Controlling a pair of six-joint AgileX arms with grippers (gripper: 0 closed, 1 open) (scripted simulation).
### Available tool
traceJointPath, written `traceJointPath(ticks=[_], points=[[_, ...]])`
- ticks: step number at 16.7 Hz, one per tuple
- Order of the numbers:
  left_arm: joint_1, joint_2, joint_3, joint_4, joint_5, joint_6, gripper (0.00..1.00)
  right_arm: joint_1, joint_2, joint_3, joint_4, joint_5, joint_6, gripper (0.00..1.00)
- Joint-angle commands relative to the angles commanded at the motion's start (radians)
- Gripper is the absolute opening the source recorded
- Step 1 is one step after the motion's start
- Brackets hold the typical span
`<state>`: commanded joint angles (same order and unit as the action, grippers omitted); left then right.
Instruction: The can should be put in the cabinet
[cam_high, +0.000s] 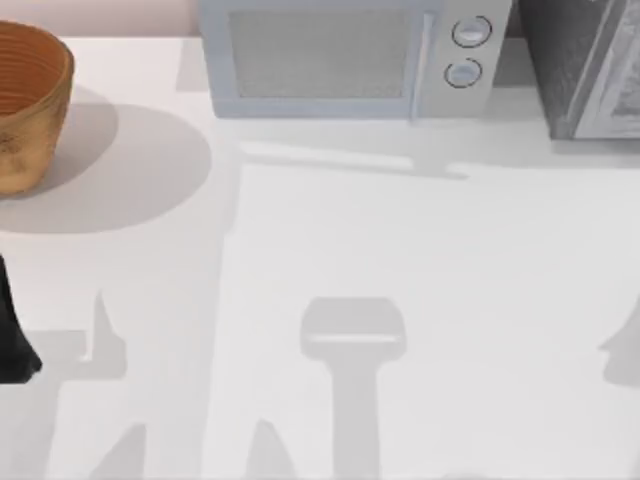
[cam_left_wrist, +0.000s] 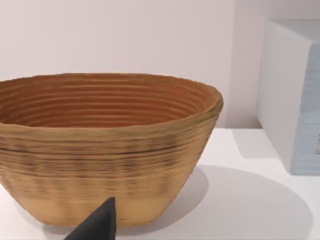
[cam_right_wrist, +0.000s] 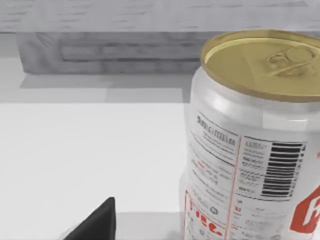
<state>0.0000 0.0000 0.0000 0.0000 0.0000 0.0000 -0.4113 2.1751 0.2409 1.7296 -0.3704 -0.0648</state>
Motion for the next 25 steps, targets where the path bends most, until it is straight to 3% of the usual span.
traceJointPath(ticks=[19,25], points=[[0.000,0.000,0.000,0.000,0.000,0.000,1.00,0.084,0.065,0.229,-0.159,0.084,0.018,1.00],[0.000,0.000,0.000,0.000,0.000,0.000,1.00,0.084,0.065,0.229,-0.159,0.084,0.018,0.55]])
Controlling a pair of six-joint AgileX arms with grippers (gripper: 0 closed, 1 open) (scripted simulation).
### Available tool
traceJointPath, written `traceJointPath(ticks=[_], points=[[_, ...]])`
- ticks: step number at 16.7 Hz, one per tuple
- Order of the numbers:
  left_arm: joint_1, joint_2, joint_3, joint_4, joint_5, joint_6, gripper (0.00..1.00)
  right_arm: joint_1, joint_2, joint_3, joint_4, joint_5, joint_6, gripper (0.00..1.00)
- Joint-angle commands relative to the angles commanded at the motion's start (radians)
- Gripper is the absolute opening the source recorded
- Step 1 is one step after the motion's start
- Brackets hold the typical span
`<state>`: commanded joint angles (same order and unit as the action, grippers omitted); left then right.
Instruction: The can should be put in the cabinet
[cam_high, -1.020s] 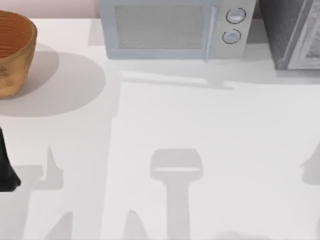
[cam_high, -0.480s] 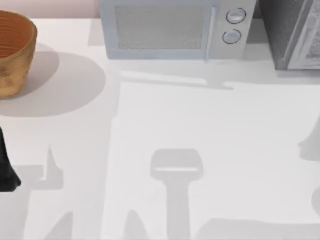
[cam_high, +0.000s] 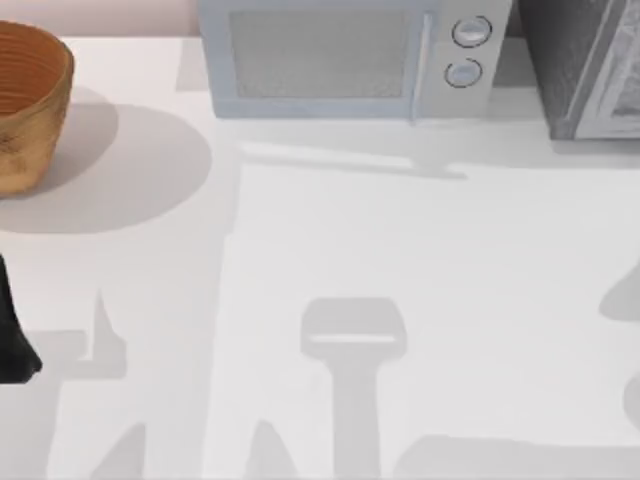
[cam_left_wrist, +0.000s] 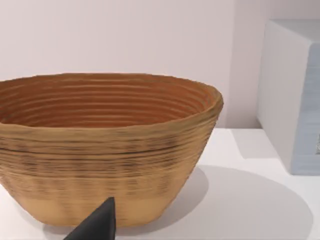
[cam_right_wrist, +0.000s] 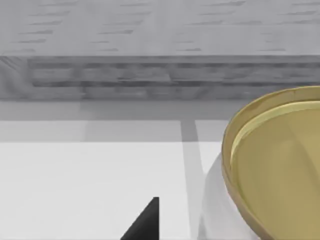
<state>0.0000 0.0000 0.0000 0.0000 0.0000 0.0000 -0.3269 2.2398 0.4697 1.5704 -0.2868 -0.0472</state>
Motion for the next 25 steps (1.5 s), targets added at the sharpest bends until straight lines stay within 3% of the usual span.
traceJointPath(ticks=[7,18,25], points=[[0.000,0.000,0.000,0.000,0.000,0.000,1.00,0.000,0.000,0.000,0.000,0.000,0.000,0.02],[0.000,0.000,0.000,0.000,0.000,0.000,1.00,-0.004,-0.015,0.001,-0.014,0.003,0.002,0.00],[0.000,0.000,0.000,0.000,0.000,0.000,1.00,-0.010,-0.332,0.037,-0.377,0.006,0.007,0.00]])
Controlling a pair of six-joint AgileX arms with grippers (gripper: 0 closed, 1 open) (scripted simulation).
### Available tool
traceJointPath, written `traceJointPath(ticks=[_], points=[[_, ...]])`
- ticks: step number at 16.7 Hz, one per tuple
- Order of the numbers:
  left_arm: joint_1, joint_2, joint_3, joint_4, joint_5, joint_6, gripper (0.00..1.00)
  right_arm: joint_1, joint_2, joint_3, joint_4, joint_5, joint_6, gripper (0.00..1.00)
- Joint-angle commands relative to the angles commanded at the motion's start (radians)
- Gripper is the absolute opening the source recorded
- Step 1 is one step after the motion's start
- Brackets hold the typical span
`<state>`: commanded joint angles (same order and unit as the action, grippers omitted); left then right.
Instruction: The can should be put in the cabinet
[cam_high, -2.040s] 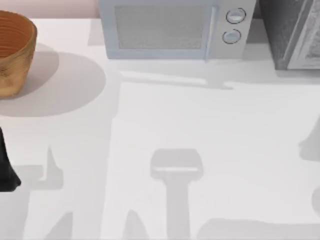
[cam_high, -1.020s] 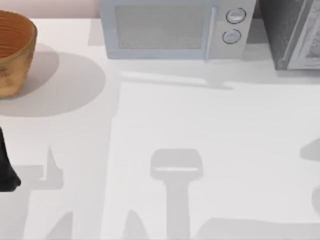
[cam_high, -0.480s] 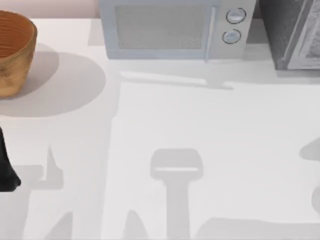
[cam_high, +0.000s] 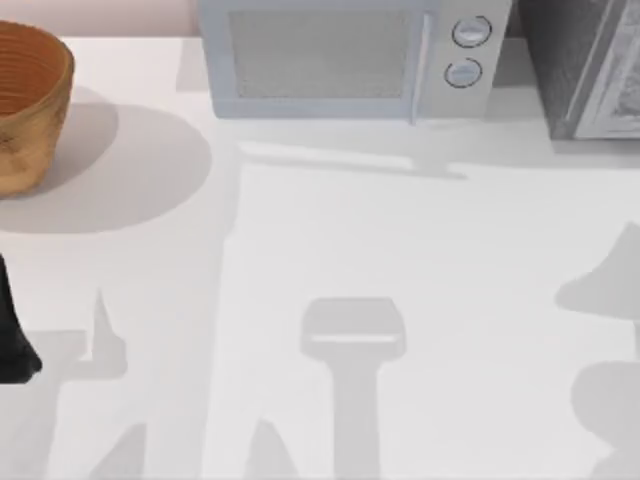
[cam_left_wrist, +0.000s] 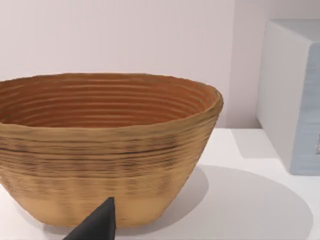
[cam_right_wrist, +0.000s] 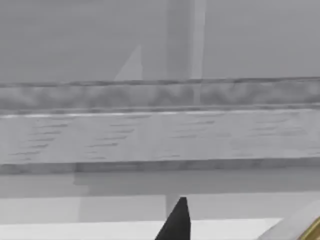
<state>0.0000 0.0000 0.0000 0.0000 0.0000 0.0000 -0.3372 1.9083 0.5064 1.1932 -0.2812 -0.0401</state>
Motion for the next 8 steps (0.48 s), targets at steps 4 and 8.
traceJointPath(ticks=[4,8], points=[[0.000,0.000,0.000,0.000,0.000,0.000,1.00,0.007,-0.254,0.031,-0.299,-0.009,-0.002,0.00],[0.000,0.000,0.000,0.000,0.000,0.000,1.00,0.010,-0.411,0.055,-0.459,-0.014,-0.004,0.00]])
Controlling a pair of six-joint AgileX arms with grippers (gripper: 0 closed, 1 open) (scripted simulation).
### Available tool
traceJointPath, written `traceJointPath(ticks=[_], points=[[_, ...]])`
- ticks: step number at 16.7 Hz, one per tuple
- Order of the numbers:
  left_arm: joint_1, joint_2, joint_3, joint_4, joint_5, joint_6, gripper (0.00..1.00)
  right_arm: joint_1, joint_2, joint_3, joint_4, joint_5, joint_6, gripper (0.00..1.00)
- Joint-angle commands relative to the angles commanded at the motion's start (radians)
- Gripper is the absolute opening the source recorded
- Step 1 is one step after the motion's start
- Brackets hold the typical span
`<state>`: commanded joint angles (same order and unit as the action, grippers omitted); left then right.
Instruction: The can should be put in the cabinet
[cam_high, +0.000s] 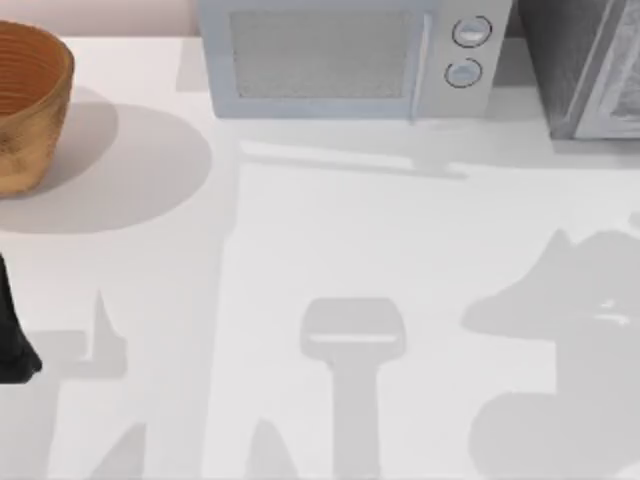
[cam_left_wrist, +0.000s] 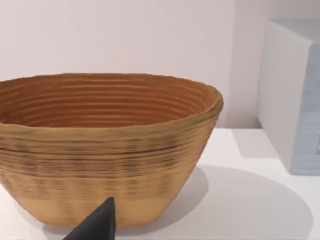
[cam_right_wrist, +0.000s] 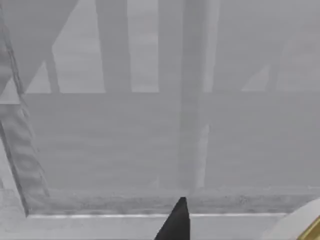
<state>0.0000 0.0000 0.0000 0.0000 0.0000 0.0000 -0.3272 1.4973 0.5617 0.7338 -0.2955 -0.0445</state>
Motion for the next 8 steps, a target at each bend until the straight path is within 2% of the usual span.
traceJointPath(ticks=[8], points=[[0.000,0.000,0.000,0.000,0.000,0.000,1.00,0.002,-0.046,-0.011,-0.028,0.008,0.002,0.00]])
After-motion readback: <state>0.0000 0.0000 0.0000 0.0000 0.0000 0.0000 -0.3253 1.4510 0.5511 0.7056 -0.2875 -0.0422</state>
